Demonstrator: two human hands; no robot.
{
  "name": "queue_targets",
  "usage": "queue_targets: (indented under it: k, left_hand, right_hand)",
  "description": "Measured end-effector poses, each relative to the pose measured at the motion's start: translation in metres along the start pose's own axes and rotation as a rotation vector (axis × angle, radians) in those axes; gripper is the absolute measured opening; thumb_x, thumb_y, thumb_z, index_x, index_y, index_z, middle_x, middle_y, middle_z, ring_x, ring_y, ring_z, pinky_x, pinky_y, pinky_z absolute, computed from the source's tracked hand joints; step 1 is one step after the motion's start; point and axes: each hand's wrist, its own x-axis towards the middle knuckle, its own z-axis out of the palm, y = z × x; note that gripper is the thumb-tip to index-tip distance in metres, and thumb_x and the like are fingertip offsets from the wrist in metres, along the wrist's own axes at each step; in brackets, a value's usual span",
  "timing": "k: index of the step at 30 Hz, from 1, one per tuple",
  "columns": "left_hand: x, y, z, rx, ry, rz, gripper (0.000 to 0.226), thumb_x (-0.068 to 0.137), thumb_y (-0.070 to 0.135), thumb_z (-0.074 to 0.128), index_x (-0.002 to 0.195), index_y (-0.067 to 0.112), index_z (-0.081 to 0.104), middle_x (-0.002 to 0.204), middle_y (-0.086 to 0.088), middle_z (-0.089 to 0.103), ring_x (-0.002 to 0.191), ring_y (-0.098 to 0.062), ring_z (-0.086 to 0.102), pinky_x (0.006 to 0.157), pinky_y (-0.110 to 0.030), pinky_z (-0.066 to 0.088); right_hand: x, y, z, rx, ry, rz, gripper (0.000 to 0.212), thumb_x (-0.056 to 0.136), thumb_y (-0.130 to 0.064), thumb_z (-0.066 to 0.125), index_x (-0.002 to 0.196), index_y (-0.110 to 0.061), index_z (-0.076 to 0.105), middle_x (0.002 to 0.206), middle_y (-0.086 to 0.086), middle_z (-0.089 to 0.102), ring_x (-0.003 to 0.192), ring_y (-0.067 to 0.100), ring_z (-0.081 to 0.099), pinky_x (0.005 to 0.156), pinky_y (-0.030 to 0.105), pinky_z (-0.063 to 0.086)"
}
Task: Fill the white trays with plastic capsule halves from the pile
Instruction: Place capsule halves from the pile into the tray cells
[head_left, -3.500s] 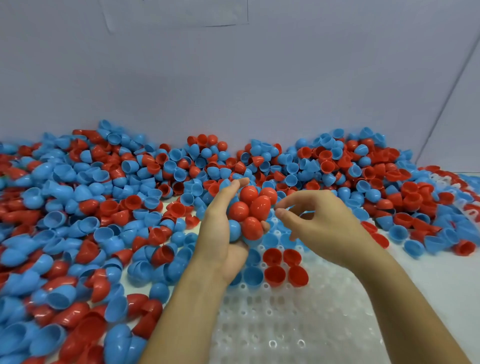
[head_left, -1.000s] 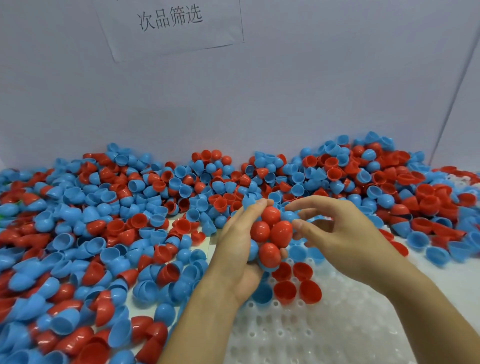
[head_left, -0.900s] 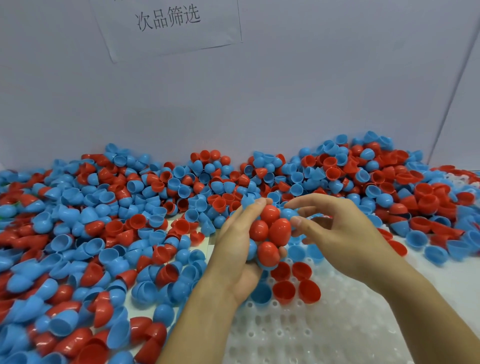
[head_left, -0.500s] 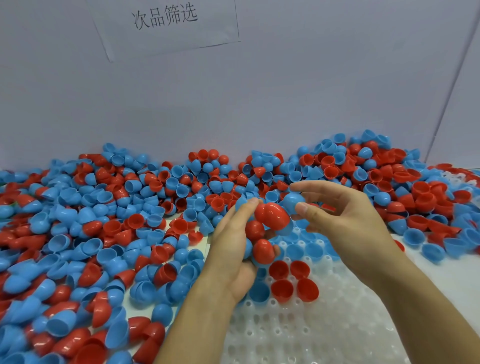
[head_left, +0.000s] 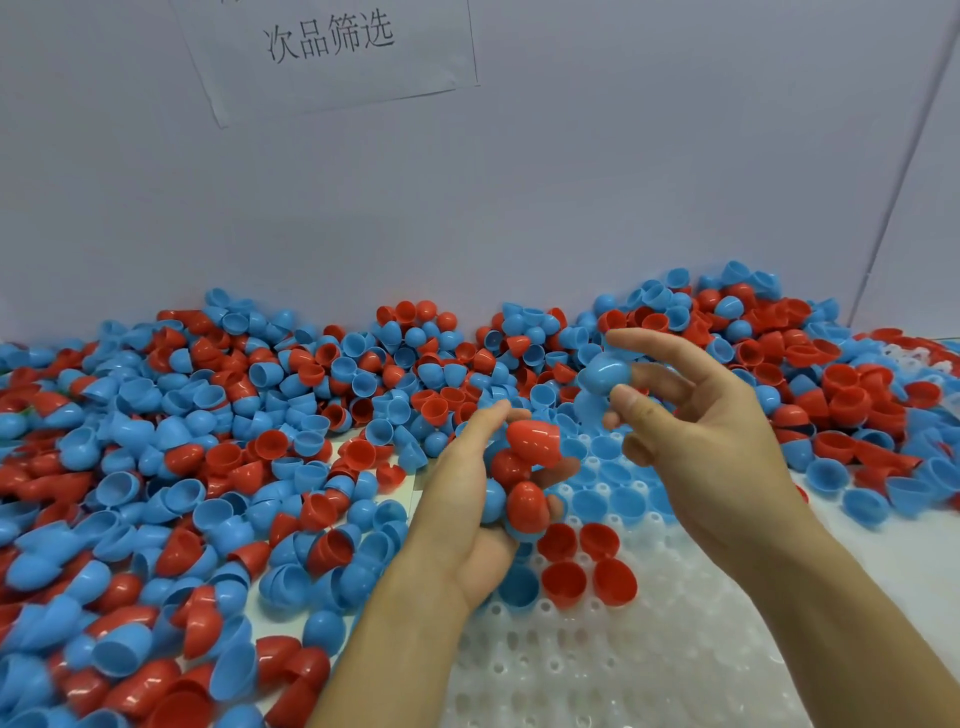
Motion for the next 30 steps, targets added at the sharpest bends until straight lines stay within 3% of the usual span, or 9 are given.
queue_targets:
  k: [3, 6, 8, 10, 13, 17, 23, 30]
  left_hand:
    - [0.0001, 0.0007, -0.0009, -0.056, 0.008, -0.022, 0.02, 0.089, 0.031, 0.068, 0.091, 0.012, 0.065, 0.081, -0.013, 0.07, 0.074, -0.031, 0.073, 0.043, -0.027, 0.048]
    - [-0.0014, 0.0001, 0.0006, -0.011, -0.012, -0.031, 0.028, 0.079, 0.034, 0.072, 0.097, 0.013, 0.066, 0.081, -0.012, 0.071, 0.078, -0.032, 0.073, 0.045, -0.027, 0.049]
    - [-0.0026, -0.0007, 0.0021, 0.031, -0.024, -0.033, 0.037, 0.071, 0.037, 0.073, 0.099, 0.014, 0.066, 0.082, -0.011, 0.072, 0.077, -0.03, 0.074, 0.046, -0.027, 0.05]
    - [-0.0021, -0.0015, 0.0024, 0.057, -0.03, -0.041, 0.032, 0.077, 0.036, 0.071, 0.1, 0.013, 0.067, 0.088, -0.013, 0.073, 0.077, -0.029, 0.074, 0.047, -0.026, 0.051]
    - [-0.0004, -0.0021, 0.0011, 0.075, -0.035, -0.045, 0.024, 0.091, 0.035, 0.065, 0.099, 0.013, 0.069, 0.093, -0.015, 0.074, 0.079, -0.028, 0.074, 0.048, -0.027, 0.052]
    - [0.0009, -0.0036, -0.0001, 0.11, -0.048, -0.019, 0.028, 0.093, 0.034, 0.064, 0.109, 0.012, 0.07, 0.094, -0.014, 0.075, 0.079, -0.026, 0.074, 0.05, -0.027, 0.052]
    - [-0.0004, -0.0028, 0.002, 0.162, -0.078, 0.008, 0.049, 0.081, 0.035, 0.068, 0.123, 0.01, 0.069, 0.102, -0.014, 0.076, 0.081, -0.024, 0.075, 0.053, -0.027, 0.053]
    - [-0.0004, -0.0046, 0.0021, 0.217, -0.075, 0.05, 0.037, 0.092, 0.031, 0.063, 0.123, 0.01, 0.068, 0.116, -0.019, 0.072, 0.087, -0.026, 0.075, 0.059, -0.03, 0.052]
  right_hand:
    - [-0.0006, -0.0008, -0.0013, -0.005, 0.013, -0.013, 0.032, 0.098, -0.005, 0.057, 0.105, -0.033, 0.071, 0.092, -0.005, 0.075, 0.08, 0.014, 0.073, 0.053, 0.021, 0.05]
    - [-0.0025, -0.0023, 0.0038, 0.004, -0.023, -0.011, 0.021, 0.101, -0.023, 0.053, 0.103, -0.032, 0.071, 0.087, 0.0, 0.075, 0.08, 0.015, 0.073, 0.056, 0.024, 0.051]
    - [-0.0034, -0.0019, 0.0068, -0.026, -0.035, -0.02, 0.021, 0.1, -0.018, 0.054, 0.103, -0.031, 0.07, 0.079, 0.002, 0.075, 0.073, 0.012, 0.071, 0.056, 0.021, 0.052]
    - [-0.004, -0.0008, 0.0078, -0.079, -0.058, -0.018, 0.025, 0.099, -0.01, 0.056, 0.108, -0.03, 0.066, 0.075, 0.003, 0.074, 0.069, 0.01, 0.069, 0.059, 0.018, 0.052]
    - [-0.0042, 0.0, 0.0064, -0.101, -0.093, 0.005, 0.034, 0.095, -0.003, 0.061, 0.116, -0.029, 0.06, 0.081, 0.005, 0.074, 0.067, 0.008, 0.067, 0.063, 0.015, 0.051]
    - [-0.0038, -0.0005, 0.0049, -0.138, -0.102, 0.018, 0.039, 0.091, -0.001, 0.065, 0.118, -0.028, 0.058, 0.084, 0.003, 0.075, 0.071, 0.01, 0.07, 0.066, 0.016, 0.053]
    - [-0.0032, -0.0024, 0.0061, -0.187, -0.076, 0.022, 0.022, 0.089, -0.006, 0.07, 0.102, -0.024, 0.072, 0.084, 0.002, 0.073, 0.073, 0.014, 0.072, 0.066, 0.017, 0.055]
    - [-0.003, -0.001, 0.0066, -0.182, -0.01, 0.093, 0.02, 0.086, -0.008, 0.073, 0.091, -0.027, 0.077, 0.085, 0.0, 0.074, 0.072, 0.013, 0.074, 0.06, 0.016, 0.055]
